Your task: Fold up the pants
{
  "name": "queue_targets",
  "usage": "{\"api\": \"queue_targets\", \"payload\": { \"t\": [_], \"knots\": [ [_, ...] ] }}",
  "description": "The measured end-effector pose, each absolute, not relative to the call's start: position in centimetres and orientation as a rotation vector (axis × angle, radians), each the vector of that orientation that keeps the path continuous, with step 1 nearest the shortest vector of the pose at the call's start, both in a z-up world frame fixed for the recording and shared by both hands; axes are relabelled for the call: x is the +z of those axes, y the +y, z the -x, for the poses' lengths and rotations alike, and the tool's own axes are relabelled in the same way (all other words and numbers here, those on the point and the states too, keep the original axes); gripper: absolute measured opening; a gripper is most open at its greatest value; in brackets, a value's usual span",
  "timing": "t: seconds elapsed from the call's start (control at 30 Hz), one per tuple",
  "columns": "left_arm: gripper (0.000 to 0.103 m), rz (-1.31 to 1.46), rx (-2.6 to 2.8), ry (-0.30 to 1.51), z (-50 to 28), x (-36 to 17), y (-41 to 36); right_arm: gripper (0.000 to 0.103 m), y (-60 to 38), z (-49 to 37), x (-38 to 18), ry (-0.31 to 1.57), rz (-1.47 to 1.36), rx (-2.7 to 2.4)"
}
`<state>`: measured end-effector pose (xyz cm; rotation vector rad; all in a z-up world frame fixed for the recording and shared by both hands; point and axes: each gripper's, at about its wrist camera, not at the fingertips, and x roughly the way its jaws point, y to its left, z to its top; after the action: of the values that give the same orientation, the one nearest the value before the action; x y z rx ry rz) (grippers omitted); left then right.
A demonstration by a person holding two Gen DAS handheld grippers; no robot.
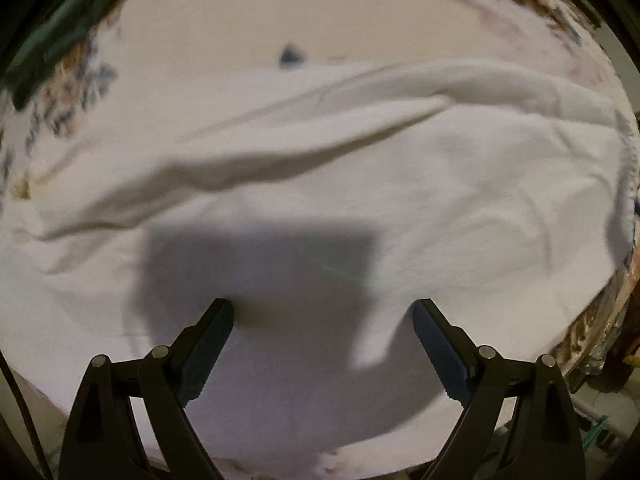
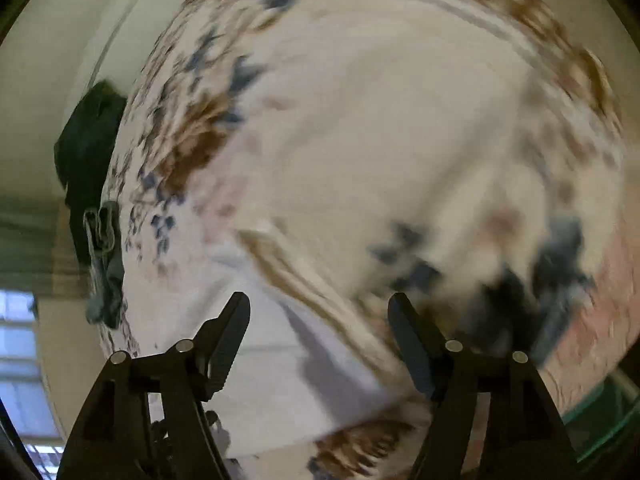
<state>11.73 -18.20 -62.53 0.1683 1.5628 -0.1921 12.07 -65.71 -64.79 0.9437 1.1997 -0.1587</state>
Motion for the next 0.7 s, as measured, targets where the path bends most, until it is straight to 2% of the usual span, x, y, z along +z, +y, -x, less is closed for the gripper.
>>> {"api": "queue_targets", "payload": {
  "t": [0.1, 0.3, 0.43, 0.5, 0.7],
  "knots": [
    [0.103, -0.144, -0.2, 1.565, -11.8, -62.9, -18.2, 0.074, -65.6, -9.8, -69.0, 1.245, -1.074, -0.142],
    [0.103, -0.15, -0.193, 1.588, -12.2, -63.6, -18.1, 0.075, -63.9, -7.8, -70.4, 1.08, -1.29, 0.04],
    [0.103, -0.151, -0.195, 1.6, -12.7, -63.8, -18.1, 0.075, -59.8, -8.2, -71.4, 1.174, -1.229, 0.121],
    [0.103, -0.149, -0.195, 1.601, -13.3, -63.9, -18.0, 0.075, -58.1, -8.0, -72.4, 1.162, -1.289, 0.154],
    [0.103, -0.158, -0.198, 1.604, -15.2, -64.1, -17.3, 0.075, -55.6, -6.5, -73.1, 0.97, -1.473, 0.129]
  ]
}}
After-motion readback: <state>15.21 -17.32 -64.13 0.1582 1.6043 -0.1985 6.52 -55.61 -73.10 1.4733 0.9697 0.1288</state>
